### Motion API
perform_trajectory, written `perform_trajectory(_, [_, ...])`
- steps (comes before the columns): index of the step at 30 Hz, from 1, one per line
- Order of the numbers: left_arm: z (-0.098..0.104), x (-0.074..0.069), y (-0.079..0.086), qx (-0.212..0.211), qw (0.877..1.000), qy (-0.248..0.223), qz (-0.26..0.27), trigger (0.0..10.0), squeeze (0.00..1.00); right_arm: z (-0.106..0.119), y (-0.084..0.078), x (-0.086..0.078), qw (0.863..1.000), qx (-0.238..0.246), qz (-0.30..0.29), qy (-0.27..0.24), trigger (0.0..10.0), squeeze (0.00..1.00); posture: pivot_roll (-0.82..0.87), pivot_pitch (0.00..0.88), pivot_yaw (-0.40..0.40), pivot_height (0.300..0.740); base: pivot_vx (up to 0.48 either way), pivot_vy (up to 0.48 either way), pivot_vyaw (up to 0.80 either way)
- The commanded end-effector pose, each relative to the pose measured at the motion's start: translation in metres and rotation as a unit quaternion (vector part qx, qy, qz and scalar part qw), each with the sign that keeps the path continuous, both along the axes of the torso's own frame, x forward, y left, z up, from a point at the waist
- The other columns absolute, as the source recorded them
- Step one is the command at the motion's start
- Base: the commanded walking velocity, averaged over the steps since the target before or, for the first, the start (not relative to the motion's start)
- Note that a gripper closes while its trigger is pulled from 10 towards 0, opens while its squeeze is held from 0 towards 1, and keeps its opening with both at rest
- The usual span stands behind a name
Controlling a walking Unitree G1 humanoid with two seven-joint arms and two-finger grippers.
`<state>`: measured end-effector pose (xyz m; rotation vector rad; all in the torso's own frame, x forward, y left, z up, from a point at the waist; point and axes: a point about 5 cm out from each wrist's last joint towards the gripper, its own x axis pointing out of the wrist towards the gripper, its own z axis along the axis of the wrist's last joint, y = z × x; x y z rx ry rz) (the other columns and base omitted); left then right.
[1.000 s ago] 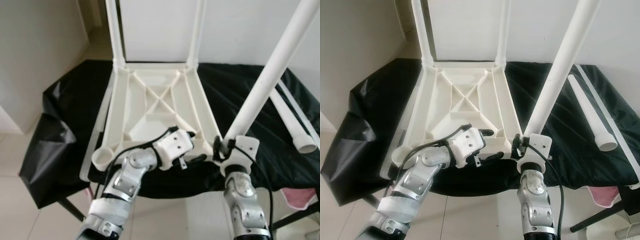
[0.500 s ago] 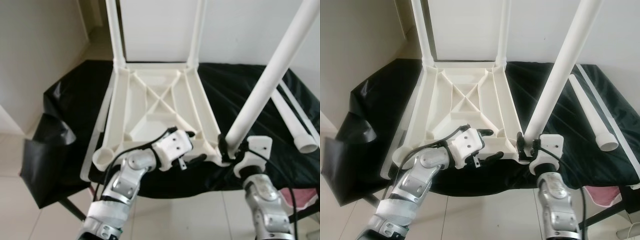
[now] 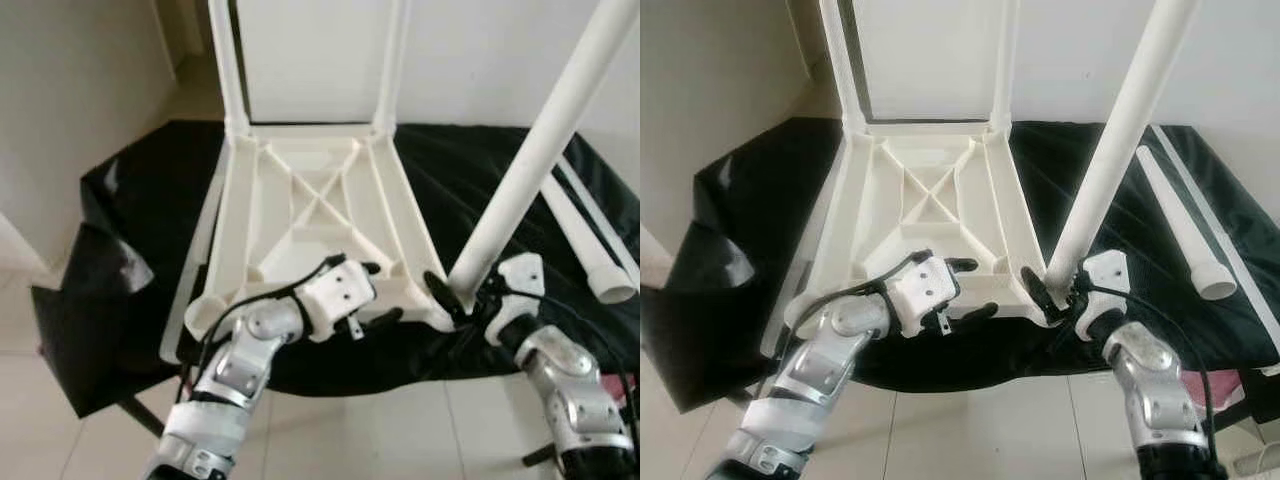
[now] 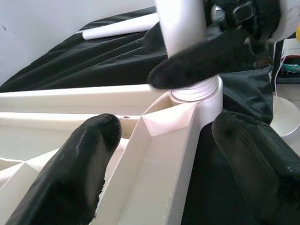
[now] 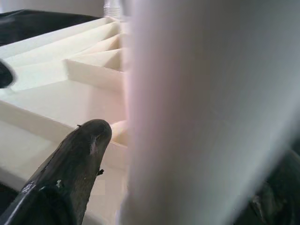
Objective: Building children table
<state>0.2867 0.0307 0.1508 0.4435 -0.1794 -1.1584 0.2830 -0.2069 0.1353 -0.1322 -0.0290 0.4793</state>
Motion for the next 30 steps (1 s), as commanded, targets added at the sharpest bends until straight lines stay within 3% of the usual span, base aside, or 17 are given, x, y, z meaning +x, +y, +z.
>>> perform_trajectory(1, [-0.001,-0.002,-0.001,-0.002,1.000,-0.004,0.013,10.0,0.00,-0.003,0.000,0.001,1.000,-0.003,0.014,0.013,10.0,0.00,-0.09,0.021,0.001,0.740,0.000,0.000,0.00])
perform_trajectory(13, [-0.002,-0.007,-0.006,-0.001,1.000,0.003,0.000,10.0,0.00,-0.007,0.000,0.014,0.998,-0.029,0.057,0.029,10.0,0.00,-0.08,0.027,-0.008,0.740,0.000,0.000,0.00])
perform_trajectory(15, [-0.002,-0.008,-0.005,0.001,1.000,0.003,0.001,10.0,0.00,-0.008,-0.001,0.014,0.997,-0.031,0.057,0.032,0.0,0.00,-0.08,0.028,-0.010,0.740,0.000,0.000,0.00])
perform_trajectory(25, [-0.002,-0.009,-0.006,0.001,1.000,0.006,-0.002,10.0,0.00,-0.016,-0.006,0.008,0.997,-0.030,0.051,0.043,0.0,0.00,-0.09,0.034,-0.002,0.740,0.000,0.000,0.00])
perform_trajectory(26, [-0.001,-0.009,-0.006,-0.001,1.000,0.007,-0.003,10.0,0.00,-0.017,-0.006,0.008,0.997,-0.032,0.046,0.046,3.8,0.00,-0.09,0.032,-0.001,0.740,0.000,0.000,0.00])
perform_trajectory(28, [-0.001,-0.009,-0.006,-0.003,1.000,0.008,-0.004,10.0,0.00,-0.018,-0.006,0.007,0.997,-0.035,0.042,0.048,3.8,0.00,-0.09,0.032,-0.001,0.740,0.000,0.000,0.00])
perform_trajectory(29, [-0.001,-0.010,-0.006,-0.004,1.000,0.008,-0.005,10.0,0.00,-0.019,-0.006,0.007,0.997,-0.036,0.040,0.050,7.9,0.00,-0.09,0.032,-0.001,0.740,0.000,0.000,0.00])
perform_trajectory(30, [0.000,-0.010,-0.006,-0.006,1.000,0.009,-0.005,10.0,0.00,-0.019,-0.006,0.007,0.998,-0.030,0.035,0.051,10.0,0.00,-0.09,0.028,-0.002,0.740,0.000,0.000,0.00])
